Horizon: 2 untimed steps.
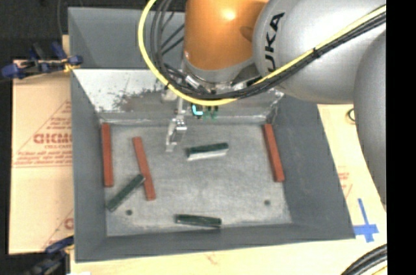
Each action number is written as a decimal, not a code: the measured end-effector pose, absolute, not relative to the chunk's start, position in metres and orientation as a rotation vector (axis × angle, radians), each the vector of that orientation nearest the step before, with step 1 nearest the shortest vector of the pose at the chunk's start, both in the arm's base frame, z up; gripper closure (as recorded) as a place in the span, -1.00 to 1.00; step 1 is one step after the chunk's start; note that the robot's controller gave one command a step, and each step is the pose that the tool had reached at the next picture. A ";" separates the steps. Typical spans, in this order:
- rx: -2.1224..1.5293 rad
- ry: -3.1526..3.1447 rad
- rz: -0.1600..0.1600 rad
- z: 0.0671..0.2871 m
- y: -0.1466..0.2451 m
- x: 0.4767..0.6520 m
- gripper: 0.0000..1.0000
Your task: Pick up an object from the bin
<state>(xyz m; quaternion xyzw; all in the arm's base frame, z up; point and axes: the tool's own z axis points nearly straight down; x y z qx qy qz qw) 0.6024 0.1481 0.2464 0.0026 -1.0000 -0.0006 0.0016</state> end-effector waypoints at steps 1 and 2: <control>0.004 -3.146 -0.003 0.250 0.147 0.604 -1.00; 0.053 -3.152 -0.003 0.208 0.132 0.597 -1.00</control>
Offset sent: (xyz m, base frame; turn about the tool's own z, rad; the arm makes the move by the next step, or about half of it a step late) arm -0.0230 -0.0449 -0.1213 -0.0822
